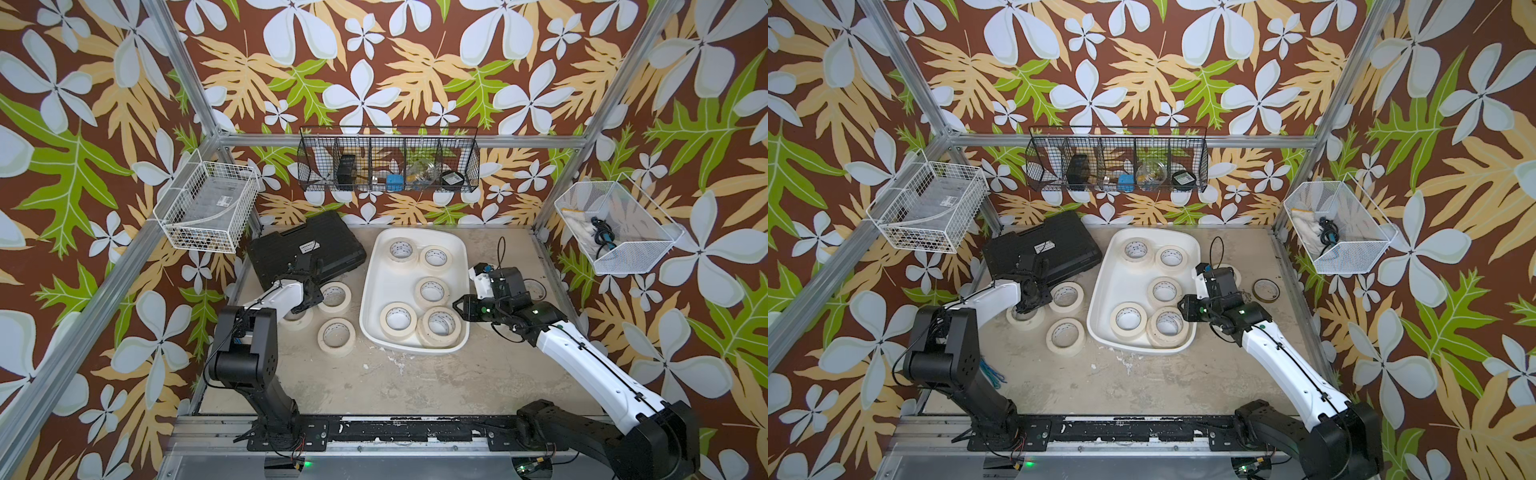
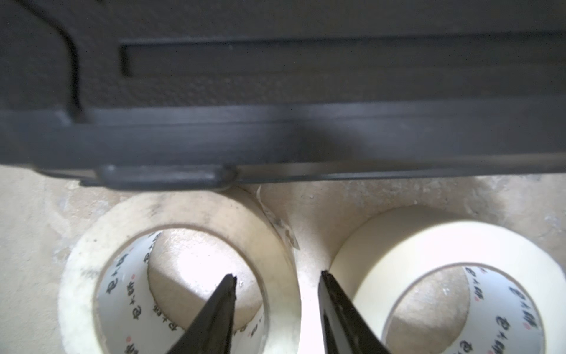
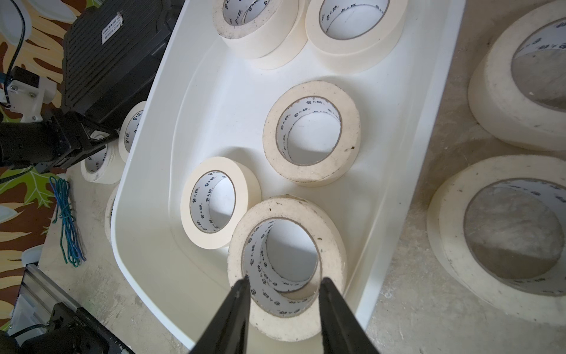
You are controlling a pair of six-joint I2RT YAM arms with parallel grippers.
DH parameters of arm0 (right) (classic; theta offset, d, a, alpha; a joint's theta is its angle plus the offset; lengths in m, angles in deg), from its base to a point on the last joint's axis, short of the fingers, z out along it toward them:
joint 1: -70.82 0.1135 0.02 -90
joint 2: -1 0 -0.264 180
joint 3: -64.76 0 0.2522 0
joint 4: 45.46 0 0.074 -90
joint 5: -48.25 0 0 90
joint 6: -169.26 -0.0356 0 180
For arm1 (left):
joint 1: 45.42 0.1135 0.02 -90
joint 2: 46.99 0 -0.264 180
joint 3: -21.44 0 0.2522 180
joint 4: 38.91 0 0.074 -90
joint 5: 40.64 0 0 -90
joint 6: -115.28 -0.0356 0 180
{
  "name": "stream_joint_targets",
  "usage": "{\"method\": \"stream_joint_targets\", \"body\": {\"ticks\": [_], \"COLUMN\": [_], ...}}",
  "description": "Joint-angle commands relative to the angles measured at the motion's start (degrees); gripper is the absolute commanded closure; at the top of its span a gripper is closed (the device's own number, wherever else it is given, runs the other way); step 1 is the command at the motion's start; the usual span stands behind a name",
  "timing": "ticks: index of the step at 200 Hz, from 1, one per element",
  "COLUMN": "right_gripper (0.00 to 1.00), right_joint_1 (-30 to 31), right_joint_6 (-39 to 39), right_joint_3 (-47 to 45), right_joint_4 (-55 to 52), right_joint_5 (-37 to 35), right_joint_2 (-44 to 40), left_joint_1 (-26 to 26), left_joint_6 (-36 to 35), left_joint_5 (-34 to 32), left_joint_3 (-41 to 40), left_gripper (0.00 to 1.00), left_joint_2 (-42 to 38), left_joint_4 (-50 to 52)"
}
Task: Take out the art tape in the storage box
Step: Place the art tape at the center of the board, then pick up the art tape from the storage box.
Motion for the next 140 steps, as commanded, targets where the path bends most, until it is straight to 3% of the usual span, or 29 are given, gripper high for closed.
{"method": "stream_joint_targets", "body": {"ticks": [1, 65, 140], "right_gripper": [0.59, 0.59, 0.59], "right_joint_1": [0.5, 2.6, 6.7], "right_joint_6": [-0.3, -0.3, -1.7], "right_joint_3": [1.0, 5.4, 11.8], "right_joint_4": [1.3, 2.5, 5.7], "right_joint_5": [-0.5, -3.0, -6.1], "right_joint_2": [0.8, 6.0, 16.3], "left_joint_1": [0.1, 0.1, 0.1], "left_joint_6": [-0.2, -1.9, -6.5], "left_joint_5": [1.4, 5.5, 16.4], "left_joint_3": [-0.4, -1.8, -2.9], "left_gripper": [0.51, 0.48, 0.38], "left_joint_2": [-1.7, -13.5, -32.8], "left_joint_4": [0.7, 5.7, 9.0]}}
